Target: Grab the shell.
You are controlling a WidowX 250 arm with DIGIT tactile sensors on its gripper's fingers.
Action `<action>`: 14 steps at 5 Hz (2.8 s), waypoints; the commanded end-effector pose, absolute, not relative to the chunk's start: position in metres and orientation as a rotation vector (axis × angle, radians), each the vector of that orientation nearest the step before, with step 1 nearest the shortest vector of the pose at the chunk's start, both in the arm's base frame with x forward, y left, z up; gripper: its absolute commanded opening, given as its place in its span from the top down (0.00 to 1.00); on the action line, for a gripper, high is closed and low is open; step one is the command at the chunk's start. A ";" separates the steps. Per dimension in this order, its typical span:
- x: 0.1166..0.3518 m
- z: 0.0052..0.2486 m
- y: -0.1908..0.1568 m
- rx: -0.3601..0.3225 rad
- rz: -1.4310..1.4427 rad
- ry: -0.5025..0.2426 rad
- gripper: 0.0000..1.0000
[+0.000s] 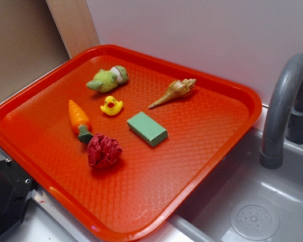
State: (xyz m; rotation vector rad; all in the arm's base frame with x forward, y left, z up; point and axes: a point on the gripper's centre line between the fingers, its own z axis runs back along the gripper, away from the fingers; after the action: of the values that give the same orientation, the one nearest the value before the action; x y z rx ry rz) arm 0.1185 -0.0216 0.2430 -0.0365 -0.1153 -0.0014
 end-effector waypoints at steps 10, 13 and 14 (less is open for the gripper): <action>0.297 0.149 -0.068 0.054 -0.025 -0.292 0.00; 0.327 0.079 -0.066 0.151 -0.015 -0.293 0.00; 0.331 0.064 -0.066 0.165 -0.016 -0.305 0.00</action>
State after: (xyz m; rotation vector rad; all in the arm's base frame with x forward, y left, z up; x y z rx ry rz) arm 0.3261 -0.0596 0.0514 0.1770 -0.2671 0.0038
